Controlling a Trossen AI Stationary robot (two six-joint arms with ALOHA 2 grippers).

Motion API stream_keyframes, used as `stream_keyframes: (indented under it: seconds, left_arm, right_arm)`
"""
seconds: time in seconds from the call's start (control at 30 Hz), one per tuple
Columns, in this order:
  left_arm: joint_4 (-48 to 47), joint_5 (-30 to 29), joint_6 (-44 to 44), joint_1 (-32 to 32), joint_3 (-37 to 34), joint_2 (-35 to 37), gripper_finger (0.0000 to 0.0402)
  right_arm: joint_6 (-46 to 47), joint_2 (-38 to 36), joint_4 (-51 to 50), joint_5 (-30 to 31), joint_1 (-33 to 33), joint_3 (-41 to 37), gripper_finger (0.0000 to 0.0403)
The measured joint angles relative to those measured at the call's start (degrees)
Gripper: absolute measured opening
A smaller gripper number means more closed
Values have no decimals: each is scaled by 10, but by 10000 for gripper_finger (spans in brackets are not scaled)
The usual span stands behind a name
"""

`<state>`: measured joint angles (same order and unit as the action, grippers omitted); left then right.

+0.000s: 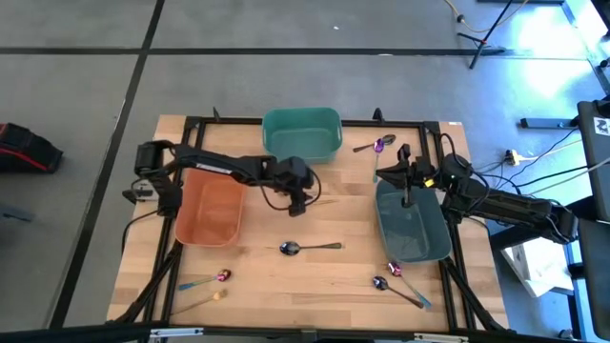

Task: Sort silverware by color (type)
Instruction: Adjust the orange bin

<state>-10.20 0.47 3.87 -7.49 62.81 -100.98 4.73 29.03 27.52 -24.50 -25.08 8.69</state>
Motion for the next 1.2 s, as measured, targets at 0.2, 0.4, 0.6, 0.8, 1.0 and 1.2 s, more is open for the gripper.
stream_keyframes:
  seconds: [0.2,0.4,0.6,0.8,1.0,1.2]
  left_arm:
    - [-3,0,0,-1,0,-44,159]
    - [-2,0,0,-1,0,-71,159]
    - [0,1,1,-1,0,-74,159]
    - [-2,2,3,1,0,-71,159]
    - [-13,1,6,9,-1,-14,159]
    - [-83,-25,21,27,-1,81,159]
  right_arm:
    - [0,3,-2,9,0,0,19]
    - [-1,5,-6,14,0,0,19]
    - [-5,5,-6,15,0,0,19]
    - [-5,5,-6,15,0,0,19]
    - [-5,5,-6,15,0,0,19]
    - [-5,5,-6,15,0,0,19]
